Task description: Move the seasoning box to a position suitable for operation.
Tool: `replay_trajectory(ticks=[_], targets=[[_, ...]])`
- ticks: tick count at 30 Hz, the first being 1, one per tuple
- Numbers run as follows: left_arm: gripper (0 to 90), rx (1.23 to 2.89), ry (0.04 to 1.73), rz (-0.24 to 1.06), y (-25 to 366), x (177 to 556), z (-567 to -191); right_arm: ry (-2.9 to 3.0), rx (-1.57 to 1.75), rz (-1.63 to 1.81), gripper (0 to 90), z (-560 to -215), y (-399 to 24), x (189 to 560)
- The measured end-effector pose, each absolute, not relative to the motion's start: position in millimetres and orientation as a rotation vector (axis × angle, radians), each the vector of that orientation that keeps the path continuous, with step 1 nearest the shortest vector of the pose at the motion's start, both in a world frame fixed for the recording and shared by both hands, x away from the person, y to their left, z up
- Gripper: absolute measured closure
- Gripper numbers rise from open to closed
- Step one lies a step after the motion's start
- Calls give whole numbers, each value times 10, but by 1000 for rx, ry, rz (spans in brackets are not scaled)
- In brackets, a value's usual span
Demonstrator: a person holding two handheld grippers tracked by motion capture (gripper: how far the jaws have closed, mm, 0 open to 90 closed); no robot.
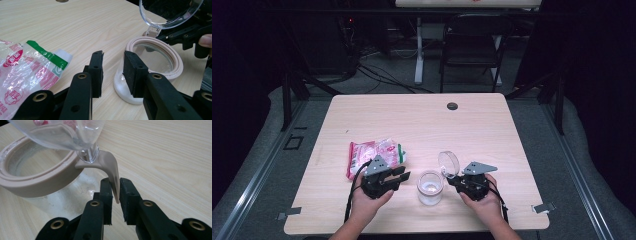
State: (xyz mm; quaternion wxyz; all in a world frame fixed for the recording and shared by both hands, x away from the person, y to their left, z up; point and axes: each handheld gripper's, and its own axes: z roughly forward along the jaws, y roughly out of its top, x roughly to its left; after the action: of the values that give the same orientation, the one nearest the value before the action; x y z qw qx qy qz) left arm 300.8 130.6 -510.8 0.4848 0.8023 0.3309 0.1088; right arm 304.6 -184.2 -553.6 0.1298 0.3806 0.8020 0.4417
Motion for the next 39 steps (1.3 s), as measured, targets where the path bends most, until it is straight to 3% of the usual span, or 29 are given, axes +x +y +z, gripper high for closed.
replay_trajectory(ticks=[15, 39], targets=[[680, 1935, 827, 275, 1376, 2992, -5104, 2321, 1071, 1243, 818, -5603, -1766, 3108], [658, 1922, 853, 294, 1449, 2990, -5106, 2383, 1041, 1228, 840, -5553, -2033, 3270]])
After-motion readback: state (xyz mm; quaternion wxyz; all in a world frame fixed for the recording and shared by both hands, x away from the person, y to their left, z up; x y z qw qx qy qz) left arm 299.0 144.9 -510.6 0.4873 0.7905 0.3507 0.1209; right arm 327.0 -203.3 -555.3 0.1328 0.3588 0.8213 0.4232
